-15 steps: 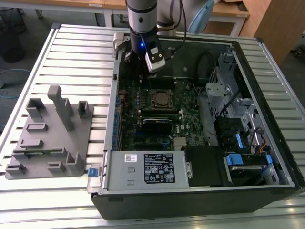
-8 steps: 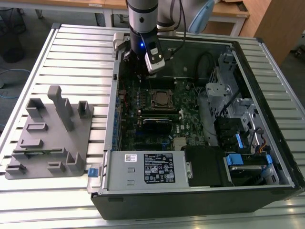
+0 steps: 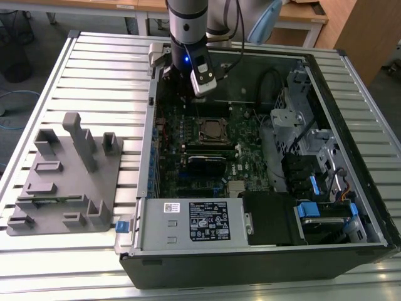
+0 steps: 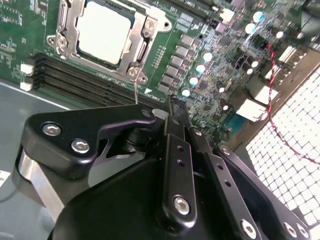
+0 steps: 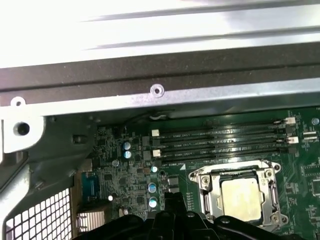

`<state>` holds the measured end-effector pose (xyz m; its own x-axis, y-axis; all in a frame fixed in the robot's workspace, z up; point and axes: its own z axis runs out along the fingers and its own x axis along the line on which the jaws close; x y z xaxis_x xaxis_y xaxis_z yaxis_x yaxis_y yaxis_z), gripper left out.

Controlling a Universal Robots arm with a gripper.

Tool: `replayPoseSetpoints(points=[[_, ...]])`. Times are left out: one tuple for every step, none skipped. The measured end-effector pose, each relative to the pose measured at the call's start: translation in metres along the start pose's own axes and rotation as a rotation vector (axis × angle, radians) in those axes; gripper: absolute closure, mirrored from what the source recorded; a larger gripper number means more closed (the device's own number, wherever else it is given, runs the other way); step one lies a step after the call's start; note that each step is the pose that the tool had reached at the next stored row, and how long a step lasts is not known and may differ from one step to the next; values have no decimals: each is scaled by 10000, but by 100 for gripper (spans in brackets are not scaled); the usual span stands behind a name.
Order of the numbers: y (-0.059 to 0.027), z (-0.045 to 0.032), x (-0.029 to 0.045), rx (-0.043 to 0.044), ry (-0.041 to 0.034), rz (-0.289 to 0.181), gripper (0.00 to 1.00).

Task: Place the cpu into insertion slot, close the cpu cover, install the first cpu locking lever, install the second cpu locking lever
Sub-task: 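Install the first cpu locking lever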

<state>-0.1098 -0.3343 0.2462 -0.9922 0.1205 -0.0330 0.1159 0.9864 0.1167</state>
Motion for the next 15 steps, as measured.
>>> replayPoseSetpoints(points=[[0,0,0,-44,6,0,90],[0,0,0,-91,12,1,90],[0,0,0,-125,16,3,90],[1,0,0,-135,16,3,90],[1,0,0,-136,17,4,90],[1,0,0,-137,17,3,90],[0,0,0,-138,16,2,90],[0,0,0,-138,17,2,90],[0,0,0,-138,17,2,90],[0,0,0,-138,17,1,90],[1,0,0,-139,17,0,90],[4,0,0,-138,17,0,90],[8,1,1,-139,17,1,90],[12,1,1,-139,17,1,90],[18,2,2,-139,17,1,90]])
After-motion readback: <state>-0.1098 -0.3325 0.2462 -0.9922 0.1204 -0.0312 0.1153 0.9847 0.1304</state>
